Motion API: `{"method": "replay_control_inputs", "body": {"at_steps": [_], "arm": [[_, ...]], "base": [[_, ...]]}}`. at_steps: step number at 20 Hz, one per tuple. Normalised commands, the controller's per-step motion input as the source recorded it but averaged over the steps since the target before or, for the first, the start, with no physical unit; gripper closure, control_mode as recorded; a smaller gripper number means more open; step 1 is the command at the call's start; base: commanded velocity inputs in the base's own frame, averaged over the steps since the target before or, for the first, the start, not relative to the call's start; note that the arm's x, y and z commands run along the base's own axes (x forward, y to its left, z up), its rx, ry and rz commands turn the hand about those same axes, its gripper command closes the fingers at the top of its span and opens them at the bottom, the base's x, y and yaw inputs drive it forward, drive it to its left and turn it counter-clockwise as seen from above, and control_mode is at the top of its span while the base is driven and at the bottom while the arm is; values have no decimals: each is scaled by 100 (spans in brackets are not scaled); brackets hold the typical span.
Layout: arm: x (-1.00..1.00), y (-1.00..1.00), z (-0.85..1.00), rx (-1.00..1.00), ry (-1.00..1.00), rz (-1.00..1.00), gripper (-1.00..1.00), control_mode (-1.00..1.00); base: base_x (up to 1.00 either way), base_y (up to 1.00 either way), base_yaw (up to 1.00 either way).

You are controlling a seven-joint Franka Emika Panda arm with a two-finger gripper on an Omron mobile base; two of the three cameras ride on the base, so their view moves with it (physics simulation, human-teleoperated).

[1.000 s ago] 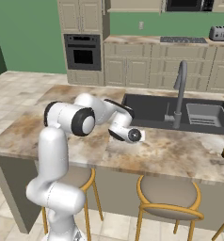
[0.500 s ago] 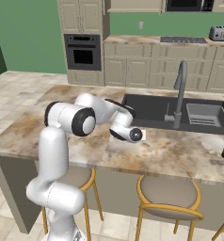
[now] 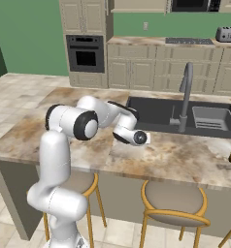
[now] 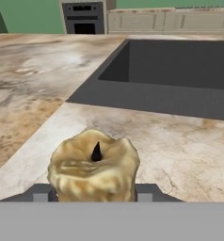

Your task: Get the candle and the beer from the cabinet and move them to the dining counter.

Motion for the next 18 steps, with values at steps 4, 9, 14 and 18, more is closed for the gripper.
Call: {"method": "replay_control_inputs", "body": {"at_steps": [4, 9, 14, 18], "arm": [[0, 0, 0, 0, 0, 0, 100, -100], [0, 0, 0, 0, 0, 0, 100, -100], [0, 0, 0, 0, 0, 0, 100, -100], [0, 0, 0, 0, 0, 0, -100, -100]], "base": [[0, 0, 0], [0, 0, 0], [0, 0, 0], [0, 0, 0]]}}
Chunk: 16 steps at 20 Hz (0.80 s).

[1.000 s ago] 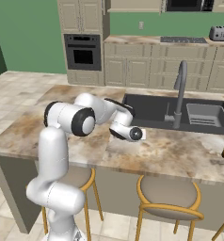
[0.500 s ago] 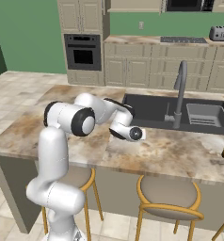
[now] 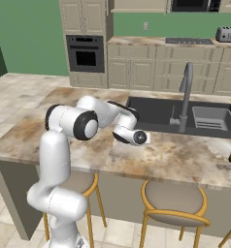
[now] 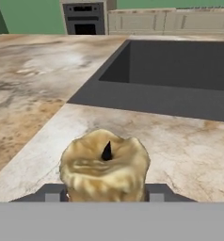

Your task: Get the candle and the beer from the cabinet and move them to the dining counter.

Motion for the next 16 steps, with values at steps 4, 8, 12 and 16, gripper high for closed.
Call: {"method": "replay_control_inputs", "body": {"at_steps": [4, 8, 12, 16], "arm": [[0, 0, 0, 0, 0, 0, -100, -100], [0, 0, 0, 0, 0, 0, -100, -100], [0, 0, 0, 0, 0, 0, -100, -100], [0, 0, 0, 0, 0, 0, -100, -100]], "base": [[0, 0, 0], [0, 0, 0], [0, 0, 0], [0, 0, 0]]}}
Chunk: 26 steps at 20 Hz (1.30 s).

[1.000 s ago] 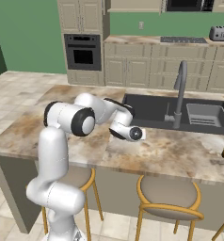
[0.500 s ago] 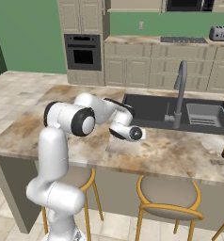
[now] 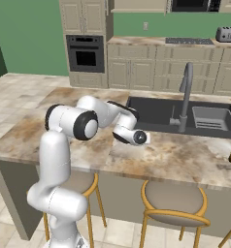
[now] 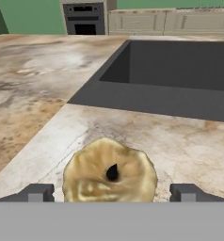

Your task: Get the candle and the beer from the cabinet and move them to the dining counter.

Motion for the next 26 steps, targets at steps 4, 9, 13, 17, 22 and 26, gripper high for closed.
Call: {"method": "replay_control_inputs", "body": {"at_steps": [4, 9, 13, 17, 22, 26], "arm": [[0, 0, 0, 0, 0, 0, -100, -100], [0, 0, 25, 0, 0, 0, -100, -100], [-11, 0, 61, 1, 0, 1, -100, -100], [-37, 0, 95, 0, 0, 0, -100, -100], [-59, 0, 99, 0, 0, 0, -100, -100], [-85, 0, 99, 0, 0, 0, -100, -100]], "base": [[0, 0, 0], [0, 0, 0], [0, 0, 0], [0, 0, 0], [0, 0, 0], [0, 0, 0]]}}
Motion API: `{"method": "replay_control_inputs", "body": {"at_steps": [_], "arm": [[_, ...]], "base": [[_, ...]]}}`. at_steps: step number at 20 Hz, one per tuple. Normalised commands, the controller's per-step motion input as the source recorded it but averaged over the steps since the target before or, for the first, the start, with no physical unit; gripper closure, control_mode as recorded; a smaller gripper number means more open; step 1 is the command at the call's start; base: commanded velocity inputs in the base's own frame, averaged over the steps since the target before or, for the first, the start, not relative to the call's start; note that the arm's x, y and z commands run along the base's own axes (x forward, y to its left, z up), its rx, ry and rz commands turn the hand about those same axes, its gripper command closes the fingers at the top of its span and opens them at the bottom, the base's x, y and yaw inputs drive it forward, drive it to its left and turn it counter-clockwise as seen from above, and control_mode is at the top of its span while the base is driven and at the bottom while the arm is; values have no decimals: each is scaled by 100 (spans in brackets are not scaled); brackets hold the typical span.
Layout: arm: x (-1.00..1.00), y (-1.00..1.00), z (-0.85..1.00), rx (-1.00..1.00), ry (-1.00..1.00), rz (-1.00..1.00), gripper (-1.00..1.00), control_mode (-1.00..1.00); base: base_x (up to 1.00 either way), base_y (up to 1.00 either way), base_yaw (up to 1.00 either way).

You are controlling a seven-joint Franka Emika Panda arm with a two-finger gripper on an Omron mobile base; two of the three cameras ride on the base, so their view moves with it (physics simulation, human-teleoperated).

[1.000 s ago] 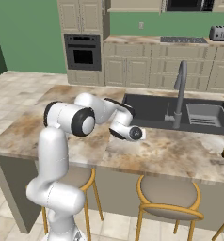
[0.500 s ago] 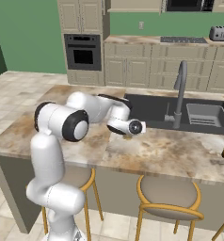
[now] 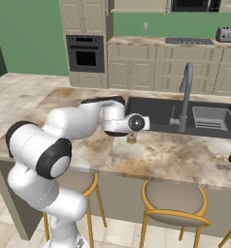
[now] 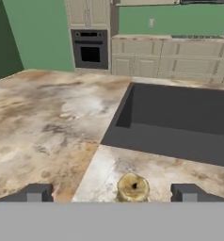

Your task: Get the candle and the beer from the cabinet and move them to the dining counter.

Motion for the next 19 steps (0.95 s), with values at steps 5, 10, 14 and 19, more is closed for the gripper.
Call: {"method": "replay_control_inputs", "body": {"at_steps": [5, 10, 14, 19], "arm": [[-92, 6, 91, 0, 1, -7, -100, -100], [-97, 22, 84, 0, 0, -11, -100, -100], [-67, 35, 93, 0, 7, -12, -100, -100], [-68, 51, 82, 0, 4, -11, -100, -100]], "base": [[0, 0, 0], [0, 0, 0], [0, 0, 0], [0, 0, 0]]}}
